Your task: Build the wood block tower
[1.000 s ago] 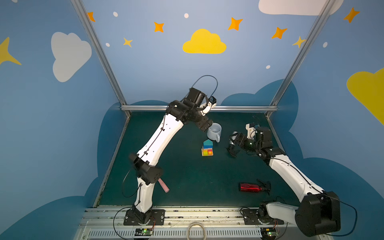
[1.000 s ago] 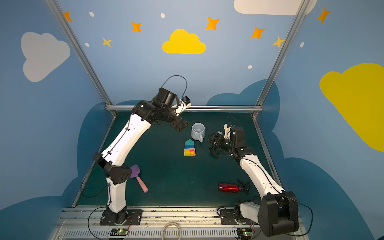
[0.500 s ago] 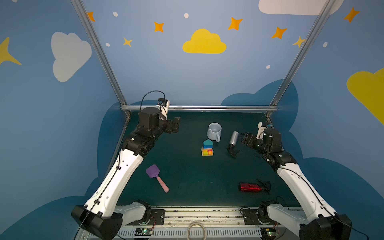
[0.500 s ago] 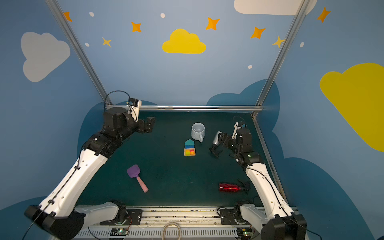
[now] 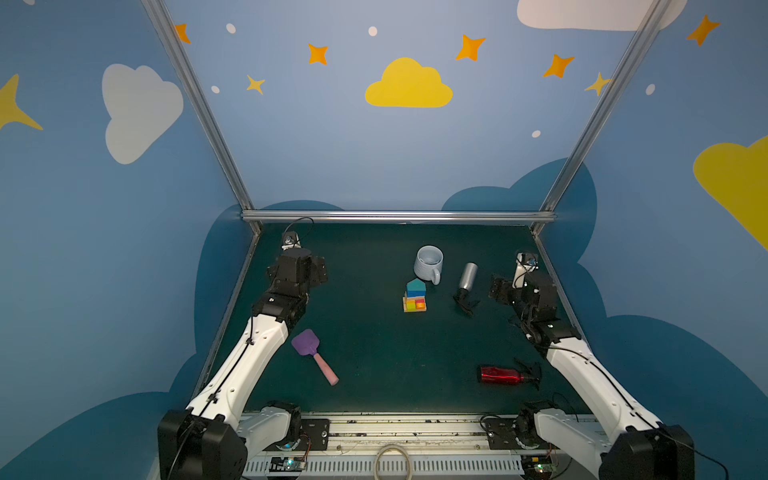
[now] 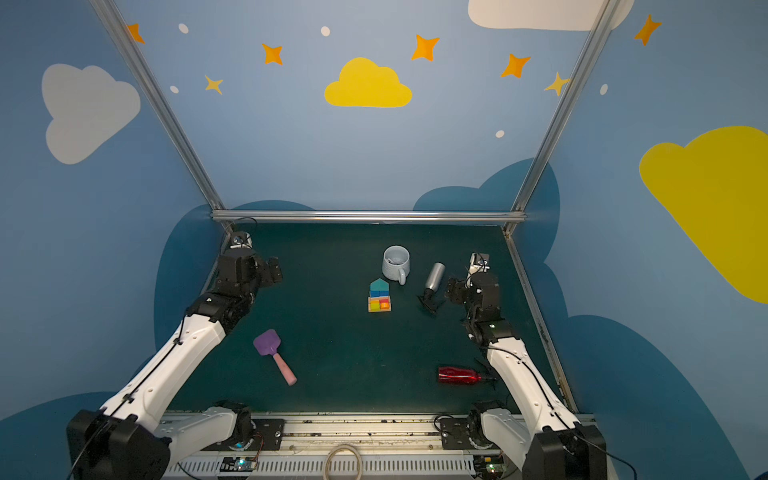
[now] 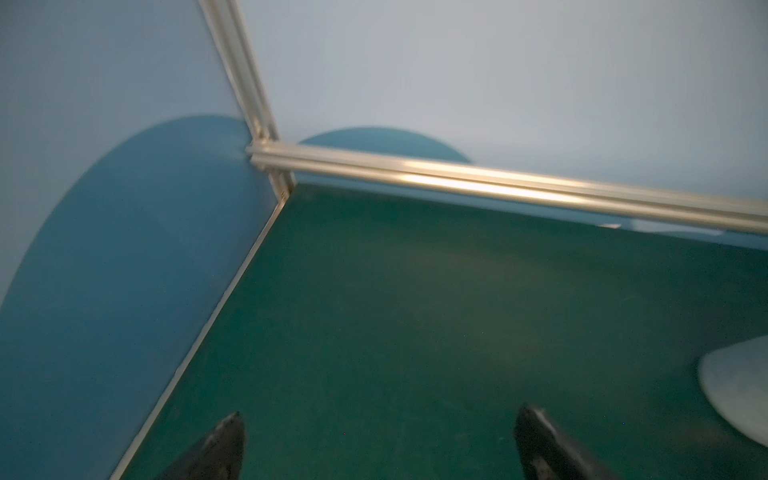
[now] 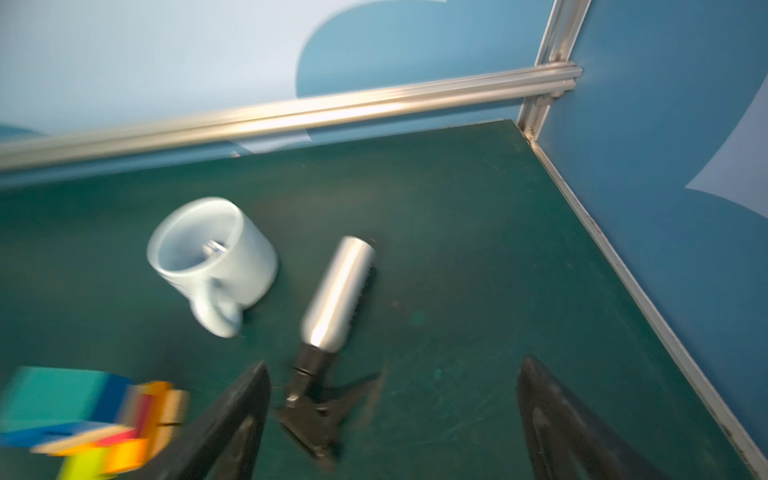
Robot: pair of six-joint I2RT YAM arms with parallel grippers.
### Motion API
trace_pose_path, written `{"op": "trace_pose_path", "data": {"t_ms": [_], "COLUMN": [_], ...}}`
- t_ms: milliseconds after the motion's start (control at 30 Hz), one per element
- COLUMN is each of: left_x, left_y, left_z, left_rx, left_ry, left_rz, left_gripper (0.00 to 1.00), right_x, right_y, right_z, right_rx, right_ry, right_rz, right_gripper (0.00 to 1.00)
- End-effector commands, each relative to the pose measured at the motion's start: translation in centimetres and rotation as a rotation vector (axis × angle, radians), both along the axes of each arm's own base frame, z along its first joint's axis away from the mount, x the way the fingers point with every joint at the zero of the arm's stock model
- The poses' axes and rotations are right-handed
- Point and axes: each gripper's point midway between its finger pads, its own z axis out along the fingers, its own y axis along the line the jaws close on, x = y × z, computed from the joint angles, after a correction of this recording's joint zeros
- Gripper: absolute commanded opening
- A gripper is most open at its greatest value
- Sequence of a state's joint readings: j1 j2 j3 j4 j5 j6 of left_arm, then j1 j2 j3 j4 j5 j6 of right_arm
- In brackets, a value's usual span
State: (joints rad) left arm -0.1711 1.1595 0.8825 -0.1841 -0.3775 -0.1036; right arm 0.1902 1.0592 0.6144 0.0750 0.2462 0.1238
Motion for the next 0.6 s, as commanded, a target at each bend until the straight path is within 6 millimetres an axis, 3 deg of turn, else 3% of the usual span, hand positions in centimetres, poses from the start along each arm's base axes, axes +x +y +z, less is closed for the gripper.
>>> {"op": "trace_pose_path", "data": {"t_ms": [0,133,233,433,567], "left_x": [1.1,1.4,1.7,2.3,2.3], "left_y": [1.6,2.2,2.5,1.8,2.4], "left_z": [-1.7,-5.1,-6.7,-8.8,-9.9], "left_rx": [-0.032,-0.053,-0.051,-0.044,-0.004], "left_ry": [-0.073,-0.027,-0.006,-0.026,-0.056], "left_rz": [0.056,0.061,0.057,-0.003,0.011], "left_gripper": [1.0,1.0,1.0,1.0,1.0], "right_x": [1.6,2.2,2.5,3.3,3.8], "right_y": [-0.7,-1.2,-1.2,-1.1,-1.4], "right_z": [-0.7,-3.7,-4.5,-6.4,-8.1], "right_rx": [-0.106,-0.166,-0.173,-0.17,-0.176], "right_ry": [-0.067,-0.051,-0.075,-0.053,-0.031], "right_rz": [-0.008,-0.019,-0.015,-0.007,-0.028], "right_gripper": [0.91,0.9,0.9,0.9,0.9]}}
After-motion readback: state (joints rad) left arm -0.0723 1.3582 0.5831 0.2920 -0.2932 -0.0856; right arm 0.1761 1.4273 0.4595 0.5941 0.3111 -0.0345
